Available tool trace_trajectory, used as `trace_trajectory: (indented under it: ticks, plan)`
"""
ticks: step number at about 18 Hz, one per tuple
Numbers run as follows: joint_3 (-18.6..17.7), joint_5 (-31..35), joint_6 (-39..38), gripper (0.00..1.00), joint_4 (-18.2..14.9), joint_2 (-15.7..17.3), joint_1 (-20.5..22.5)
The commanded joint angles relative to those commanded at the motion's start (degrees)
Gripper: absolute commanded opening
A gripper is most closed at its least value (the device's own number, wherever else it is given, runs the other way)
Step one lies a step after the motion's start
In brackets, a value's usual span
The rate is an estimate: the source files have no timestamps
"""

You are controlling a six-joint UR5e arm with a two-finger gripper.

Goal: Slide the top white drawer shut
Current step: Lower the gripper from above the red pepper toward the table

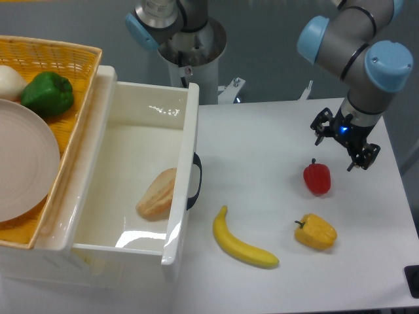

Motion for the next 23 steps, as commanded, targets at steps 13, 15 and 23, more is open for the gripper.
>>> trace_trajectory:
  ticks: [13, 15, 23]
  plan:
    - [-4.9, -0.6, -0.4, 1.00, 0.4, 1.0, 0.2]
    - [-7.1, -1.1, -0.3, 1.00, 1.7, 1.1, 0.5]
    - [-9.5, -4.6, -2.0, 1.00, 4.2, 2.3, 0.5]
